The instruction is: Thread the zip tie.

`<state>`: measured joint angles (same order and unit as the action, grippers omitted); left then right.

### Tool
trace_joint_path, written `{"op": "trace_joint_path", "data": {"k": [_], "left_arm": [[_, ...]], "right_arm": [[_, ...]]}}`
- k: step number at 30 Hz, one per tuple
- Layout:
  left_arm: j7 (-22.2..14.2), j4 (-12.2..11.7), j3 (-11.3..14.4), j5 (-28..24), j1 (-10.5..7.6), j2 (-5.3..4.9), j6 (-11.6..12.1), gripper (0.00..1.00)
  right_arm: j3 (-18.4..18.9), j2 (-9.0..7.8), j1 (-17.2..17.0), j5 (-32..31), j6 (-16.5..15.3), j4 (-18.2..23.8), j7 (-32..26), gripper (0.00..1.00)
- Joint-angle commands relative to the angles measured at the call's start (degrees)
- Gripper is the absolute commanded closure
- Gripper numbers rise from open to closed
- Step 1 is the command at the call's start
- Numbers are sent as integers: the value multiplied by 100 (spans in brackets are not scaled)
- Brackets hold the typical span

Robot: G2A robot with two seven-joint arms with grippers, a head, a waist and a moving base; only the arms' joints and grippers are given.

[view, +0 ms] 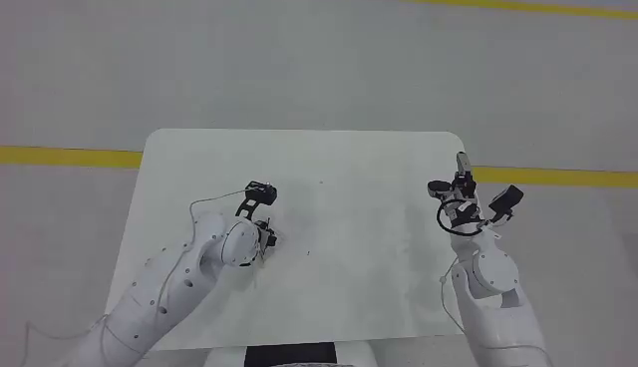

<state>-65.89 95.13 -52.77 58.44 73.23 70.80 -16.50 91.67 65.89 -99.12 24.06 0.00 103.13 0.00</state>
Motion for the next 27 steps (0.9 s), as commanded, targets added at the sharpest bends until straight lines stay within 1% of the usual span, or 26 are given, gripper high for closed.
{"op": "trace_joint_path", "data": {"k": [1, 11, 14, 17, 19, 22, 24, 27], "left_arm": [[-2, -6, 8, -4, -9, -2, -12, 85], [21, -105, 52, -58, -53, -8, -58, 85], [29, -156, 65, -114, -78, -6, -62, 87], [40, -209, 81, -158, -100, -4, -63, 91], [39, -250, 94, -190, -121, -1, -89, 100], [37, -279, 116, -202, -146, 1, -123, 100], [28, -258, 123, -194, -152, -3, -144, 100], [-12, -128, 95, -127, -111, -26, -183, 100]], "right_arm": [[0, 0, 0, 0, 0, 0, 0, 0], [0, 0, 0, 0, 0, 0, 0, 0], [0, 0, 0, 0, 0, 0, 0, 0], [0, 0, 0, 0, 0, 0, 0, 0], [0, 0, 0, 0, 0, 0, 0, 0], [0, 0, 0, 0, 0, 0, 0, 0], [0, 0, 0, 0, 0, 0, 0, 0], [0, 0, 0, 0, 0, 0, 0, 0]]}}
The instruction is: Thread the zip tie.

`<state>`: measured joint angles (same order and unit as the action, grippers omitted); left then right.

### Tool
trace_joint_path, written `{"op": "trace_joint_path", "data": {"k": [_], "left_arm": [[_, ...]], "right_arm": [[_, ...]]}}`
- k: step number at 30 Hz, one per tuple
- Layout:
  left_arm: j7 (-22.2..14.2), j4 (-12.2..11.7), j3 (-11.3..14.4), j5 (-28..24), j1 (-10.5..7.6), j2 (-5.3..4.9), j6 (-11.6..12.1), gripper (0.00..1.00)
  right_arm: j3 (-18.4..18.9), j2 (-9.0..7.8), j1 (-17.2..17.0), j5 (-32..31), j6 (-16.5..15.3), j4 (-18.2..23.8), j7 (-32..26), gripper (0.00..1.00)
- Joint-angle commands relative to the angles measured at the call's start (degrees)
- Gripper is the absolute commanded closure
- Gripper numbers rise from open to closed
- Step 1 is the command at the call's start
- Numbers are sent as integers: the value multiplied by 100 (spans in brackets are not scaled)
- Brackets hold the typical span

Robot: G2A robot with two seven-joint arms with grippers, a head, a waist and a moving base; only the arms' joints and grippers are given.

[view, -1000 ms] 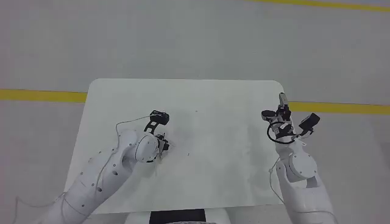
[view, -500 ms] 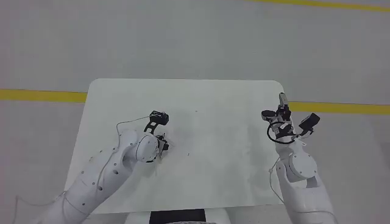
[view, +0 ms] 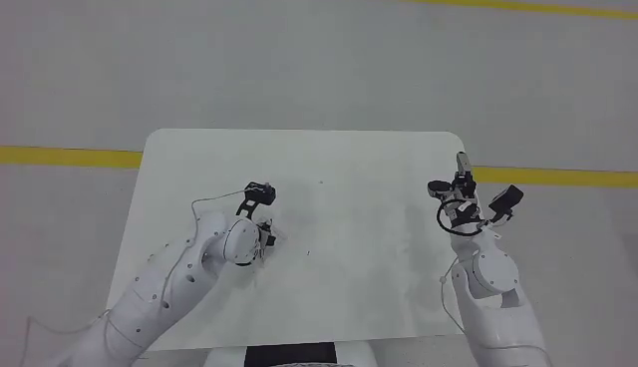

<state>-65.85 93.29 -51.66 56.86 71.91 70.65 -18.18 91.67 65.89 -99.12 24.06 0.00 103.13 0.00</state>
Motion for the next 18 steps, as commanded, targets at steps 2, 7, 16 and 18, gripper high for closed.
{"op": "trace_joint_path", "data": {"k": [2, 7, 16, 18], "left_arm": [[-70, 233, -70, 114, 94, -43, -44, 100], [-302, 853, -338, 229, 391, -156, 34, 100], [-962, 1592, -1378, -1614, 1030, -409, 1689, 100], [-1209, 1464, -1485, -1889, 1081, -454, 2034, 100]], "right_arm": [[0, 0, 0, 0, 0, 0, 0, 0], [0, 0, 0, 0, 0, 0, 0, 0], [0, 0, 0, 0, 0, 0, 0, 0], [0, 0, 0, 0, 0, 0, 0, 0]]}}
